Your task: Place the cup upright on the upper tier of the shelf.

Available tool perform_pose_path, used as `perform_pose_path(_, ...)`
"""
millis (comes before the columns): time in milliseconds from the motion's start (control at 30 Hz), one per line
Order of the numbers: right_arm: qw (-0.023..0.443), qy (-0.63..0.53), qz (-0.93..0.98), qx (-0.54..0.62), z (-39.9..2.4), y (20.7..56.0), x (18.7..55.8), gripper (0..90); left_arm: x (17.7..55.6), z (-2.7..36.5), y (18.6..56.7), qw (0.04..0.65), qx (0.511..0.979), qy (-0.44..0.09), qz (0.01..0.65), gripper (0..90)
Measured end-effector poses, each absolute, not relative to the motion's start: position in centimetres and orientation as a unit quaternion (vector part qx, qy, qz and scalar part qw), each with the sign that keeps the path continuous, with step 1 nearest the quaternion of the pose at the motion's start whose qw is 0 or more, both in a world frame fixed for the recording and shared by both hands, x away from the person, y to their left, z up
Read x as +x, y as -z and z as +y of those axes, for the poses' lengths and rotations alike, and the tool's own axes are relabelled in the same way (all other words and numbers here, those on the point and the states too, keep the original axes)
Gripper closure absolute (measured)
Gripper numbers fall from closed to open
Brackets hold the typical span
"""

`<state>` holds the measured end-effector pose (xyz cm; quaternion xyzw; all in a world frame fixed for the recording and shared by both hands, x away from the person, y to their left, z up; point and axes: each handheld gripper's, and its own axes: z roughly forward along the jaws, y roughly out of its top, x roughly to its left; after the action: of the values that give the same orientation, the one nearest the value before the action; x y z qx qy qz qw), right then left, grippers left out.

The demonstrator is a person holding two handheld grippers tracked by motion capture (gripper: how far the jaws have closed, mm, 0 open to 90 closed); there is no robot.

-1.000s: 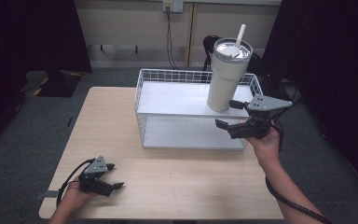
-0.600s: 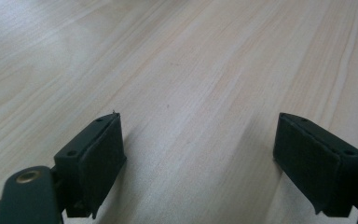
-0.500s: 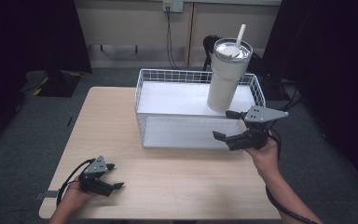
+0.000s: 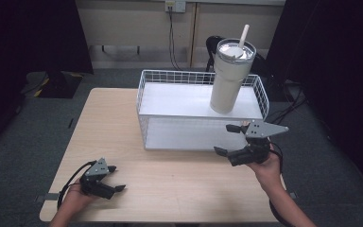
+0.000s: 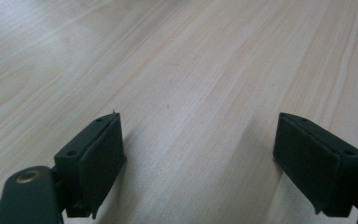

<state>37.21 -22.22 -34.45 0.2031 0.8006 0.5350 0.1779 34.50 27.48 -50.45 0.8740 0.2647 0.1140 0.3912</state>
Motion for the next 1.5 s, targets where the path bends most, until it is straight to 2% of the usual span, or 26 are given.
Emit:
perform_pose_path(1100,0.131,-0.520,0.804,0.259,-25.8,43.6,35.6,11.4,34.5,27.5,50.4,0.391,0.874,-0.114,0.265,15.7)
perform_pose_path(1500,0.127,-0.506,0.806,0.281,-26.9,46.9,35.1,11.1,34.5,27.5,50.5,0.391,0.874,-0.114,0.265,15.7)
